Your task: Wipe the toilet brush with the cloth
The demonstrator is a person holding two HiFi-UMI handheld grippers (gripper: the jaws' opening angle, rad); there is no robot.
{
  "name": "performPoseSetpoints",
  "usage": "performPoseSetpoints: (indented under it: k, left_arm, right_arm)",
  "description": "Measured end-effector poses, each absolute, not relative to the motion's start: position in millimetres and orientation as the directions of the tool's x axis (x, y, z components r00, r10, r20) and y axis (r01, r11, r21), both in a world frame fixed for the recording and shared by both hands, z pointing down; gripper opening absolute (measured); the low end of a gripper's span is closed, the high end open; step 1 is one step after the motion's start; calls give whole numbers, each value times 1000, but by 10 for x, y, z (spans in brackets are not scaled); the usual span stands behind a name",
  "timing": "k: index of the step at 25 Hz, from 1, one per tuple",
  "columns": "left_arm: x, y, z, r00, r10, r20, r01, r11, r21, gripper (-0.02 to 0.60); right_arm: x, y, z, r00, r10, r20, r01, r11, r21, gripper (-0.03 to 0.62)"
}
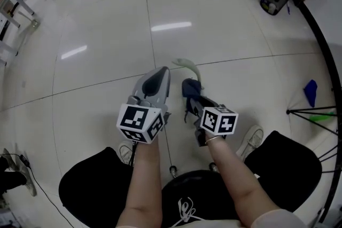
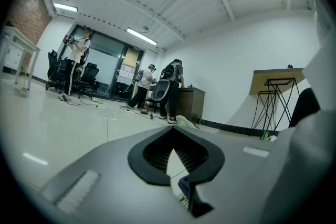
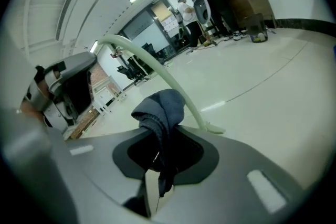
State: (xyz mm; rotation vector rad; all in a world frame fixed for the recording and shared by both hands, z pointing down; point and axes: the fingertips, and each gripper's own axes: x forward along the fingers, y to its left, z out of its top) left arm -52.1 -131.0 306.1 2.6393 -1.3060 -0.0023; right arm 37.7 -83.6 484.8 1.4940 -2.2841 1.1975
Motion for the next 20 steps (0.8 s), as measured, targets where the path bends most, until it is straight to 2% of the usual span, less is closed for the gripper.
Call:
performPoseSetpoints:
  k: [4, 10, 15, 20]
  left_arm:
    - [-509, -1282, 3102, 613, -784, 97, -786, -593, 177, 6]
    - [-525, -1180, 3182, 625, -771, 125, -779, -605, 164, 6]
    - [-625, -1132, 3333, 614, -773, 159, -789, -590, 173, 6]
    - [-706, -1141, 3310, 607, -780, 152, -793, -580, 186, 6]
  right_arm:
    - [221, -943, 4604, -534, -705, 468, -810, 266, -523, 71]
    - [481, -929, 5086, -478, -696, 536, -788, 71, -611, 71]
    - [606, -813, 5434, -438, -664, 606, -819, 16, -574, 71]
    - [621, -654, 5442, -429, -657, 620, -809, -27, -588, 71]
